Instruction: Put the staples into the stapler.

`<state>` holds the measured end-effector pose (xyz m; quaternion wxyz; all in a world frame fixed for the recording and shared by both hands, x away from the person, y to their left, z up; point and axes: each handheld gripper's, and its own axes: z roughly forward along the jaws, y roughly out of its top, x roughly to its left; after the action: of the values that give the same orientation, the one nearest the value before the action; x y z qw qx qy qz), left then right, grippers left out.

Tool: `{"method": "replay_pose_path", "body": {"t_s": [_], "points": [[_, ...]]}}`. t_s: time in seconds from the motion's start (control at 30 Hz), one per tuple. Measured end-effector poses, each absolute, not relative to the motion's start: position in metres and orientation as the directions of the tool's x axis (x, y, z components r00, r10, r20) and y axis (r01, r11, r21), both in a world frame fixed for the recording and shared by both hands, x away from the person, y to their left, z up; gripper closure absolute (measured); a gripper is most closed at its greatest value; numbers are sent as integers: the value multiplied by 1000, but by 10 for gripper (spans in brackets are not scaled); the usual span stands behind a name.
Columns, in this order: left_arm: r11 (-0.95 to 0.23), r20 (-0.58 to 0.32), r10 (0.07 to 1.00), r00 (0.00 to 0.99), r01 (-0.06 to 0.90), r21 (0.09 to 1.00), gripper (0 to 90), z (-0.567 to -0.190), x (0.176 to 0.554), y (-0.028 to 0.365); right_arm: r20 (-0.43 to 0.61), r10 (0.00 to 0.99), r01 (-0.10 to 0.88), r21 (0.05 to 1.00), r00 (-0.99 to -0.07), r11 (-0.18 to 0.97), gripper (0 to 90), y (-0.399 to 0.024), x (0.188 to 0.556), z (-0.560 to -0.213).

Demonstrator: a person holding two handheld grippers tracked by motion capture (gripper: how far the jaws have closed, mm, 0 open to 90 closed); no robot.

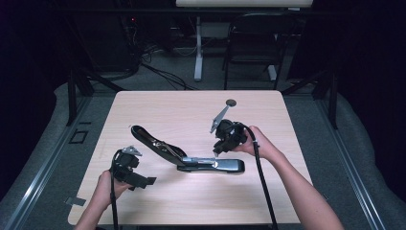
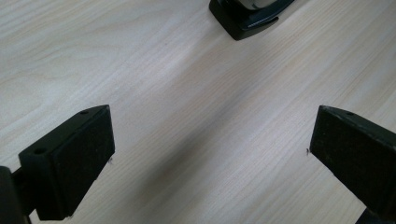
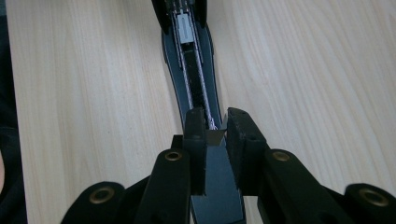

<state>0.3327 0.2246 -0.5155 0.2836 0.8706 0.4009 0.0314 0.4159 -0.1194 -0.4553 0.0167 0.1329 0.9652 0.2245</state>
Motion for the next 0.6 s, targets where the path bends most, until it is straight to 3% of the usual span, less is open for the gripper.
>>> {"method": "replay_pose_path", "body": {"t_s": [0.6], "points": [[-519, -175, 717, 675, 684, 513, 0, -517, 334, 224, 65, 197, 206, 412, -978, 887, 784, -100, 427, -474]]}}
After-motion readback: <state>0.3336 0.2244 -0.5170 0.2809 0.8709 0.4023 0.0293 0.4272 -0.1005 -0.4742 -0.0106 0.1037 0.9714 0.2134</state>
